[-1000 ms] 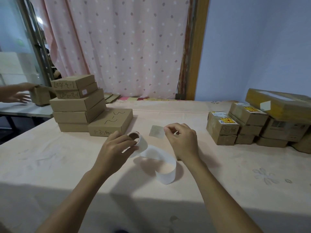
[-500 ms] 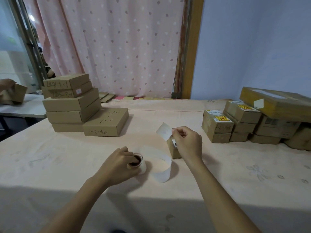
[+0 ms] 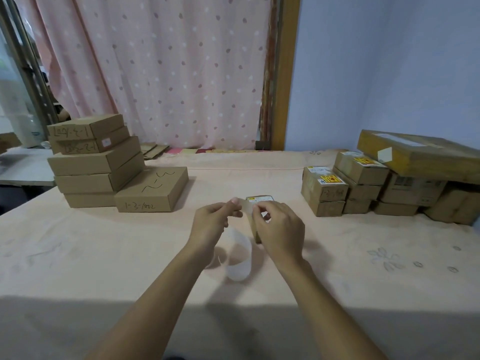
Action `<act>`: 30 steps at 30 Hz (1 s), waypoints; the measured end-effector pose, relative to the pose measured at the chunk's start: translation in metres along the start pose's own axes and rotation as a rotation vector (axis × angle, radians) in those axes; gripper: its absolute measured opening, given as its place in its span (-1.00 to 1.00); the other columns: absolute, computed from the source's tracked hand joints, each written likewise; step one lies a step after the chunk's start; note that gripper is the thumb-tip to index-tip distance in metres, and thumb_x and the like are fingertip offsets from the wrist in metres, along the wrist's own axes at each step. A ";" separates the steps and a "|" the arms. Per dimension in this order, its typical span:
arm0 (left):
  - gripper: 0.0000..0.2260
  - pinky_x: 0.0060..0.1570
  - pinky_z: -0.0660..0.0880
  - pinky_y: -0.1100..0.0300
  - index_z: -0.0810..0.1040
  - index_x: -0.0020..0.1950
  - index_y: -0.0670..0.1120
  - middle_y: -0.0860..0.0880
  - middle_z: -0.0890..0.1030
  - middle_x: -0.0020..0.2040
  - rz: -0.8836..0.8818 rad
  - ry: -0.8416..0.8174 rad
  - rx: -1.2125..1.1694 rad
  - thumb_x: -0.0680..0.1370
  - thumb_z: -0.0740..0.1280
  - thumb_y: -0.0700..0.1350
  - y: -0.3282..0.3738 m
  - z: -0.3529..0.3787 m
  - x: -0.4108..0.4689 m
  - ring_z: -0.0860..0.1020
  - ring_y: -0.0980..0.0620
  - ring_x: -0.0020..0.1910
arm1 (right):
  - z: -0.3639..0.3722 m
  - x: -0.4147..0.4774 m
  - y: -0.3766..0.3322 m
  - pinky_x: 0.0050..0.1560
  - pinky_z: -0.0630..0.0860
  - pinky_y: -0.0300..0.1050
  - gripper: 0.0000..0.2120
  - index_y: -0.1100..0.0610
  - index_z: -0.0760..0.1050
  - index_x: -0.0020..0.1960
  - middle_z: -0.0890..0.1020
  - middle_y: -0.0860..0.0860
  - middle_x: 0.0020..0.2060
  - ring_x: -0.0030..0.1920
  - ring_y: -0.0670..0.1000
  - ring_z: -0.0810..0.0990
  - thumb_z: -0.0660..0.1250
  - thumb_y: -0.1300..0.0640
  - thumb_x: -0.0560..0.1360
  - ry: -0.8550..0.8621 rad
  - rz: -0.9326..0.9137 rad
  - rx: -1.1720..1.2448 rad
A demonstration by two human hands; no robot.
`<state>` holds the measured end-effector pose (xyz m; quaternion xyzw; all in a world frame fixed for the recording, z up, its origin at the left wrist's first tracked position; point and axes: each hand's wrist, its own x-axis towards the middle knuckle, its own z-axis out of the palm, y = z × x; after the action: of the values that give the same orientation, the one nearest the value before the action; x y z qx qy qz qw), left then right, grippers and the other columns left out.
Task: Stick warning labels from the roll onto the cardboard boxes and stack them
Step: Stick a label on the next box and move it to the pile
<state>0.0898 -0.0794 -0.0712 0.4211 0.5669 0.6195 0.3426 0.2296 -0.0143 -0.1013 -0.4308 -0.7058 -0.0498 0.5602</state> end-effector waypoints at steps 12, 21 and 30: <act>-0.88 -0.19 0.37 0.20 0.71 -0.23 -0.17 0.06 0.66 -0.37 -0.031 0.092 -0.047 0.51 0.45 -0.23 -0.010 0.036 0.011 0.44 0.28 -0.46 | -0.010 -0.019 0.043 -0.02 0.45 -0.19 -0.76 0.05 0.68 -0.01 0.69 -0.08 -0.09 -0.04 -0.03 0.55 0.38 -0.11 0.53 -0.136 -0.162 0.134; -0.87 -0.20 0.35 0.20 0.74 -0.05 -0.21 -0.14 0.74 -0.08 -0.118 -0.086 0.060 0.52 0.45 -0.16 -0.019 0.038 0.035 0.42 0.07 -0.24 | -0.012 0.011 0.065 0.01 0.56 -0.13 -0.92 0.06 0.72 -0.09 0.74 -0.10 -0.16 -0.12 -0.14 0.68 0.45 0.13 0.56 -0.437 0.636 0.706; -0.98 -0.12 0.46 0.17 0.75 -0.12 -0.05 0.02 0.72 -0.13 0.041 -0.003 0.459 0.48 0.51 -0.15 -0.032 0.062 0.063 0.61 0.03 -0.09 | 0.008 0.035 0.086 0.00 0.60 -0.10 -0.92 0.00 0.73 -0.17 0.73 -0.16 -0.24 -0.15 -0.15 0.68 0.47 0.07 0.48 -0.452 0.651 0.454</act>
<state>0.1185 0.0073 -0.0945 0.5003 0.6840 0.4804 0.2261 0.2808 0.0635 -0.1105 -0.4966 -0.6312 0.3800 0.4588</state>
